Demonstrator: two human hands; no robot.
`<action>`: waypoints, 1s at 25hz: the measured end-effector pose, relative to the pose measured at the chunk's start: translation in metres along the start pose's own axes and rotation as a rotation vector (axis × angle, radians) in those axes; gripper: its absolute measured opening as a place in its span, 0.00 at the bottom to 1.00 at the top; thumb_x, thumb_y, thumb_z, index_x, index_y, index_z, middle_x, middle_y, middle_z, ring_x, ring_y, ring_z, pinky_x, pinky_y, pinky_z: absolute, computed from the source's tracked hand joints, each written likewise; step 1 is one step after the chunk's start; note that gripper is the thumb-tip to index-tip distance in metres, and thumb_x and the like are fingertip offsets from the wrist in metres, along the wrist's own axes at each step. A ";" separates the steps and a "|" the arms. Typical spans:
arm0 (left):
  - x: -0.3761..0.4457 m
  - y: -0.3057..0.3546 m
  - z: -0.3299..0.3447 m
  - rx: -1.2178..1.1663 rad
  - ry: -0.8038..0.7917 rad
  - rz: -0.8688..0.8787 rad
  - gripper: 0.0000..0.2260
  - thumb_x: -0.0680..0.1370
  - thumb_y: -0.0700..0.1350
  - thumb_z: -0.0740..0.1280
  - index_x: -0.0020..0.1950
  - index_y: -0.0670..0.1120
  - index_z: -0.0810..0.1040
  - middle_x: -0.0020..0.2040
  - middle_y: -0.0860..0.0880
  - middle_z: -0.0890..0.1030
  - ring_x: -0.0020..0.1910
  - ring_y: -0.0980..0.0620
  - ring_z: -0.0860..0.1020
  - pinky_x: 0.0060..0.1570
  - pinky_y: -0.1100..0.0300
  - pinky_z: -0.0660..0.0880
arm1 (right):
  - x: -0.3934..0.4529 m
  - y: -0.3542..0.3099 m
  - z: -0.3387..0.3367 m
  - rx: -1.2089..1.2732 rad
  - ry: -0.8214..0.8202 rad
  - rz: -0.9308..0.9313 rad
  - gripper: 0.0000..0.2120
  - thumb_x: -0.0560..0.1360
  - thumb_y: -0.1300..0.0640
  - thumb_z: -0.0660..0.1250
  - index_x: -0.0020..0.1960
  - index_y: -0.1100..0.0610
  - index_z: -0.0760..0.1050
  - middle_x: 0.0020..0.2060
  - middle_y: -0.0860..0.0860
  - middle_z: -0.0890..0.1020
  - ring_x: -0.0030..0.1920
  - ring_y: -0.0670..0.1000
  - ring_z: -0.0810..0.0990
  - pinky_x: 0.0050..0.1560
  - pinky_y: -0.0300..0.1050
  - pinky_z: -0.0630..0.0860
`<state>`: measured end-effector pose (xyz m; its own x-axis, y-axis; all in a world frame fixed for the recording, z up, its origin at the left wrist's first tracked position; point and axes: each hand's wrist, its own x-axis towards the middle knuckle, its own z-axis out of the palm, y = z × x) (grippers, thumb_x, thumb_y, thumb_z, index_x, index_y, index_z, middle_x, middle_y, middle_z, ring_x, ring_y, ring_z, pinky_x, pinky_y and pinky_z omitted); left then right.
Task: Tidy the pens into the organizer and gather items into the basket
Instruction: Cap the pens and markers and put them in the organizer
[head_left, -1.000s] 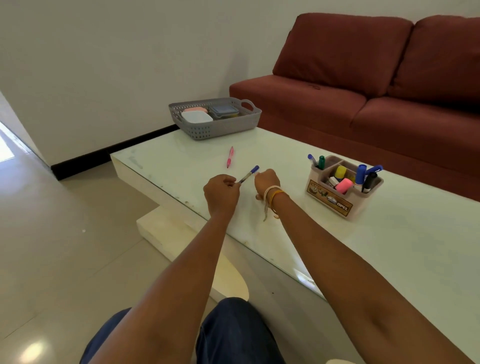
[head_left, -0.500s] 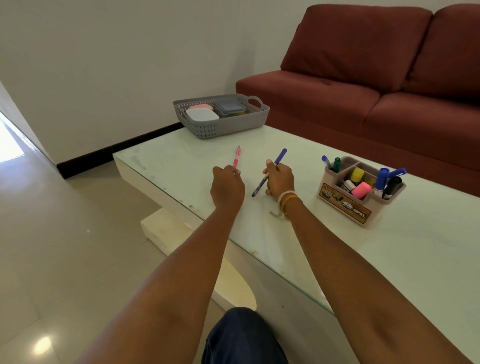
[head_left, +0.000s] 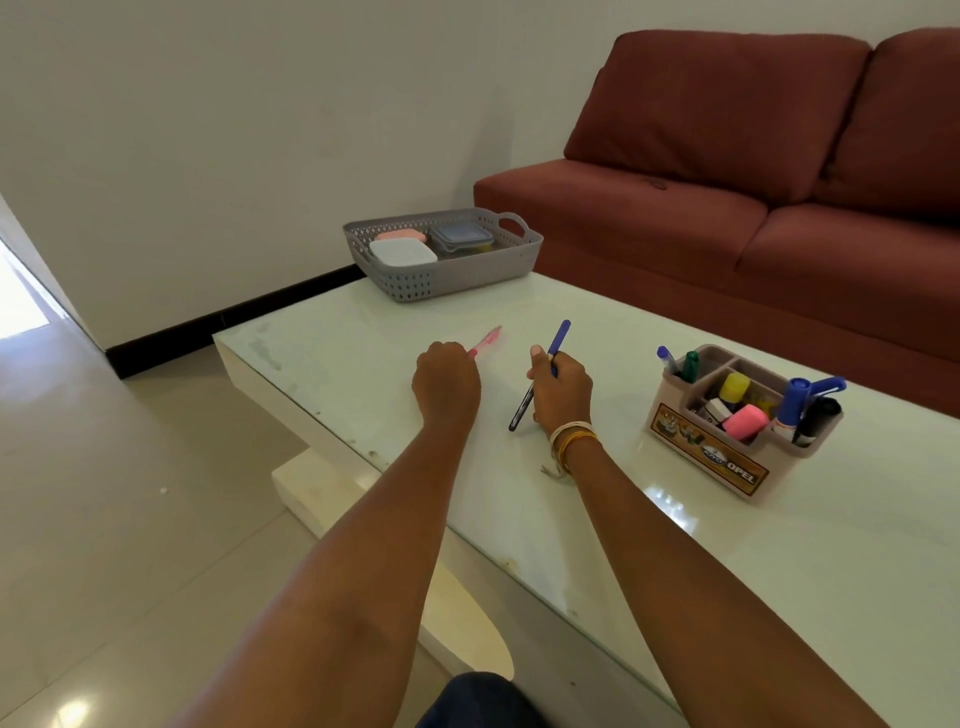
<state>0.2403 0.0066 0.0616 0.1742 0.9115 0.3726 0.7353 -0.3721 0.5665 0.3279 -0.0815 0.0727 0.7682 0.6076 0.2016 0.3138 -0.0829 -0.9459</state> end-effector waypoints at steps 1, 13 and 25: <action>-0.002 -0.002 -0.002 -0.077 0.003 -0.006 0.11 0.79 0.45 0.61 0.51 0.42 0.82 0.48 0.45 0.82 0.47 0.46 0.79 0.44 0.56 0.74 | 0.000 -0.001 0.000 0.002 -0.001 0.002 0.15 0.81 0.51 0.59 0.44 0.62 0.74 0.40 0.54 0.78 0.33 0.45 0.74 0.47 0.49 0.80; -0.064 -0.021 -0.051 -0.664 -0.021 -0.065 0.07 0.72 0.42 0.72 0.48 0.47 0.86 0.36 0.52 0.82 0.35 0.60 0.78 0.38 0.69 0.72 | -0.024 -0.006 -0.010 -0.046 -0.095 0.032 0.12 0.82 0.52 0.56 0.46 0.60 0.69 0.34 0.50 0.72 0.39 0.53 0.75 0.45 0.52 0.81; -0.075 0.008 -0.061 -1.115 -0.227 -0.269 0.07 0.74 0.39 0.71 0.52 0.41 0.83 0.42 0.45 0.83 0.41 0.50 0.79 0.40 0.59 0.79 | -0.037 -0.075 -0.101 -0.628 -0.021 -0.662 0.16 0.82 0.47 0.54 0.51 0.59 0.71 0.33 0.48 0.73 0.32 0.51 0.71 0.34 0.45 0.68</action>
<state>0.1931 -0.0758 0.0829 0.2964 0.9528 0.0660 -0.1958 -0.0070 0.9806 0.3327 -0.1777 0.1622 0.3147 0.6978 0.6435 0.9376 -0.1230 -0.3252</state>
